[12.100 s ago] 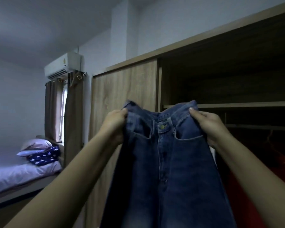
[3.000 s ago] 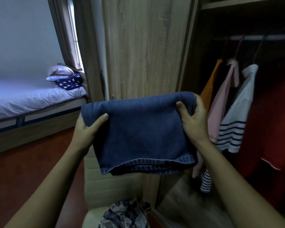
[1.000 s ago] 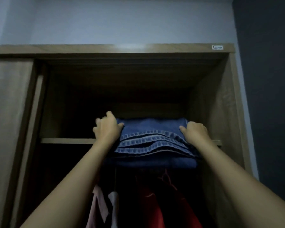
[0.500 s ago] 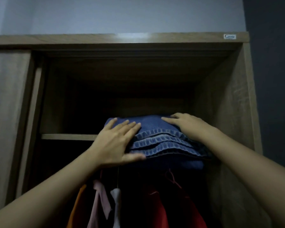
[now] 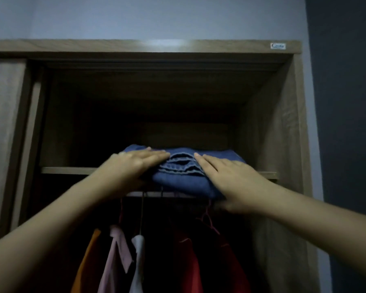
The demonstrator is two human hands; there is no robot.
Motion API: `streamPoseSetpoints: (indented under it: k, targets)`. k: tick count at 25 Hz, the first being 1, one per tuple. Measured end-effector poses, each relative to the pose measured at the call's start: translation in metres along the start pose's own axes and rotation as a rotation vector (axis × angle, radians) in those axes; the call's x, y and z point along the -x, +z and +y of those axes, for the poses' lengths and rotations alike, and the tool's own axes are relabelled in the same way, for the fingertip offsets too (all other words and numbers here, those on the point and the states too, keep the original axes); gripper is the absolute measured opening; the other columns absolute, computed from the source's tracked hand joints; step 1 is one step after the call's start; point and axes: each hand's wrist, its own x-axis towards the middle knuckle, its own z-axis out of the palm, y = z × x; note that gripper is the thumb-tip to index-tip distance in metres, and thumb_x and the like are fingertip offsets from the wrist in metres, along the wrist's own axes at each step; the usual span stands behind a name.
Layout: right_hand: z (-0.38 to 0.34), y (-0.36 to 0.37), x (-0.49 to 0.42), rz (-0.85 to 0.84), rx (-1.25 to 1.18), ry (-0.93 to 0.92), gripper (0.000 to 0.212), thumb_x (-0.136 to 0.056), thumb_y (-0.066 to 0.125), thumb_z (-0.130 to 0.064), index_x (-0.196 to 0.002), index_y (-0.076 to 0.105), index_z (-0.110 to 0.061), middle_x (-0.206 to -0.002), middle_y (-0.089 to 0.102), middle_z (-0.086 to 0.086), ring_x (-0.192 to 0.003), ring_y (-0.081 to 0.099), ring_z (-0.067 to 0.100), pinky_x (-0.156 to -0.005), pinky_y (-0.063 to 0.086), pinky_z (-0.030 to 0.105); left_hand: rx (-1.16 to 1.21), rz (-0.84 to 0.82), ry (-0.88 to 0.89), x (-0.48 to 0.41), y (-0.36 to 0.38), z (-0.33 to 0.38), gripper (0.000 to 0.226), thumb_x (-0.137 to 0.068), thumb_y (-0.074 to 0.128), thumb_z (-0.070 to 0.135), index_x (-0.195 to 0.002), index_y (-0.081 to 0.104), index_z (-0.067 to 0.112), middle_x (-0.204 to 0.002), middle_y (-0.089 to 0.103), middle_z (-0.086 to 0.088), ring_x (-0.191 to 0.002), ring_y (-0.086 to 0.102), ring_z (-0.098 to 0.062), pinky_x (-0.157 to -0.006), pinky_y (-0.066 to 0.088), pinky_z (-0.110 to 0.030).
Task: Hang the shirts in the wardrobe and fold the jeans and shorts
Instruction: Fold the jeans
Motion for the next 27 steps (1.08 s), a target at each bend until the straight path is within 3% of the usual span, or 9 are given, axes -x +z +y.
streamPoseSetpoints:
  k: [2,4,7,13,17,21,24,27]
  targets:
    - [0.020,-0.003,-0.005,0.116,0.050,0.033,0.083,-0.089,0.049,-0.029,-0.149,-0.007,-0.019,-0.150,0.027,0.006,-0.125,0.045,0.027,-0.095,0.040,0.035,-0.066,0.061,0.014,-0.011,-0.008,0.000,0.061,-0.075,0.068,0.024,-0.133,0.050,0.029,-0.127,0.063,-0.003,-0.105,0.066,-0.026,-0.066,0.059,-0.039]
    - [0.045,-0.012,-0.011,0.145,0.076,0.055,0.077,-0.091,0.048,-0.025,-0.149,-0.001,-0.021,-0.146,0.035,0.005,-0.120,0.050,0.026,-0.090,0.044,0.036,-0.137,0.077,-0.020,-0.032,-0.009,0.005,0.056,-0.087,0.062,0.025,-0.139,0.043,0.033,-0.137,0.054,0.001,-0.112,0.062,-0.023,-0.068,0.055,-0.032]
    - [0.070,-0.009,-0.012,0.085,0.154,0.090,0.081,-0.090,0.054,-0.024,-0.149,0.000,-0.019,-0.144,0.038,0.007,-0.120,0.050,0.024,-0.090,0.045,0.034,-0.092,-0.036,-0.056,-0.069,0.003,0.010,0.054,-0.095,0.048,0.035,-0.144,0.027,0.043,-0.150,0.037,0.010,-0.128,0.048,-0.017,-0.080,0.052,-0.032]
    - [0.097,0.020,-0.011,-0.130,0.196,0.138,0.083,-0.091,0.053,-0.018,-0.148,-0.006,-0.029,-0.140,0.040,0.007,-0.120,0.049,0.025,-0.089,0.046,0.036,0.086,-0.244,-0.047,-0.090,0.051,0.019,0.053,-0.094,0.051,0.036,-0.141,0.030,0.047,-0.149,0.038,0.014,-0.132,0.044,-0.013,-0.100,0.045,-0.038]
    - [0.098,0.027,-0.014,-0.243,0.057,0.169,0.082,-0.093,0.050,-0.016,-0.148,-0.009,-0.033,-0.138,0.042,0.008,-0.119,0.050,0.027,-0.093,0.046,0.039,0.385,-0.286,-0.071,-0.077,0.055,0.012,0.057,-0.093,0.046,0.047,-0.146,0.026,0.037,-0.152,0.031,0.010,-0.138,0.032,-0.010,-0.111,0.024,-0.024]
    - [0.093,0.026,-0.012,-0.300,0.065,0.219,0.089,-0.091,0.054,-0.016,-0.148,-0.013,-0.031,-0.146,0.034,0.008,-0.127,0.044,0.027,-0.100,0.040,0.040,0.156,-0.411,-0.089,-0.065,0.055,0.026,0.078,-0.083,0.017,0.069,-0.150,0.002,0.033,-0.159,0.011,0.007,-0.145,0.012,-0.013,-0.114,0.012,-0.031]
    - [0.079,0.021,-0.012,-0.127,0.213,0.210,0.082,-0.092,0.051,-0.019,-0.149,-0.009,-0.020,-0.157,0.015,0.010,-0.142,0.022,0.025,-0.115,0.019,0.039,0.166,-0.315,-0.205,-0.064,0.045,0.029,0.075,-0.087,0.009,0.069,-0.150,0.000,0.029,-0.159,0.002,0.008,-0.145,0.001,-0.008,-0.116,0.004,-0.038]
    - [0.045,0.017,-0.006,0.074,0.087,0.235,0.083,-0.088,0.053,-0.017,-0.149,-0.002,-0.011,-0.158,0.009,0.010,-0.145,0.014,0.022,-0.118,0.012,0.037,0.260,-0.106,-0.320,-0.035,0.029,0.042,0.063,-0.097,0.015,0.054,-0.150,0.003,0.023,-0.158,0.001,0.008,-0.142,-0.003,-0.003,-0.115,0.002,-0.031]
